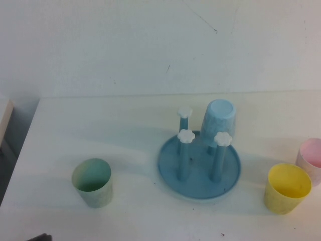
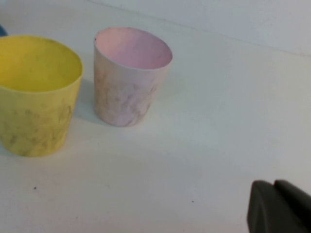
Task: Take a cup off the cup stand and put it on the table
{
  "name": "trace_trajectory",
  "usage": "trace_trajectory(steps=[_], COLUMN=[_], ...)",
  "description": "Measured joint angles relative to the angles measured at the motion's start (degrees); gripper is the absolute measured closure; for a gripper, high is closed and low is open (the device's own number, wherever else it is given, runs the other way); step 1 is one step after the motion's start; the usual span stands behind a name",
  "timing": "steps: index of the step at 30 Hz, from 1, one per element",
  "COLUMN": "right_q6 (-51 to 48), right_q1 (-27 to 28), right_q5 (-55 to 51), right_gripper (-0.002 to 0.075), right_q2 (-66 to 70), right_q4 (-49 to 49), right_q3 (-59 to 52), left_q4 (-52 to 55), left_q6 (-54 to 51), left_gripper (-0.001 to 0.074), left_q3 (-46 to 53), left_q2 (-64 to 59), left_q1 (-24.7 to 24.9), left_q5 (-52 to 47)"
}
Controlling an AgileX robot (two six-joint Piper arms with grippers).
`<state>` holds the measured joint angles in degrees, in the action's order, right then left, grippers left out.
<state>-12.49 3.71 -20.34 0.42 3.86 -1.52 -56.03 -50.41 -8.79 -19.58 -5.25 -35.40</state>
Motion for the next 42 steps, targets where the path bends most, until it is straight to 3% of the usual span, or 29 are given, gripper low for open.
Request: trace_trajectory(steps=[2, 9, 12, 19, 42], right_q6=[0.0, 0.0, 0.0, 0.0, 0.0], right_q1=[0.1, 0.1, 0.1, 0.1, 0.1], right_q5=[0.0, 0.0, 0.0, 0.0, 0.0], right_gripper=[0.0727, 0.0727, 0.0727, 0.0727, 0.0728], right_q2=[0.0, 0.0, 0.0, 0.0, 0.0], right_q4=[0.0, 0.0, 0.0, 0.0, 0.0], right_q3=[0.0, 0.0, 0.0, 0.0, 0.0], left_q4=[5.2, 33.9, 41.0, 49.7, 49.9], left_q6=[4.4, 44.8, 52.5, 54.9, 53.2], left_gripper=[0.0737, 0.0736, 0.0736, 0.0737, 0.0737], left_q3=[0.0, 3.1, 7.0, 10.3, 10.2], left_q2=[2.6, 16.1, 19.8, 20.0, 20.1], left_q1=[0.0, 0.0, 0.0, 0.0, 0.4], left_q5=[2.7, 7.2, 12.1, 18.7, 16.7])
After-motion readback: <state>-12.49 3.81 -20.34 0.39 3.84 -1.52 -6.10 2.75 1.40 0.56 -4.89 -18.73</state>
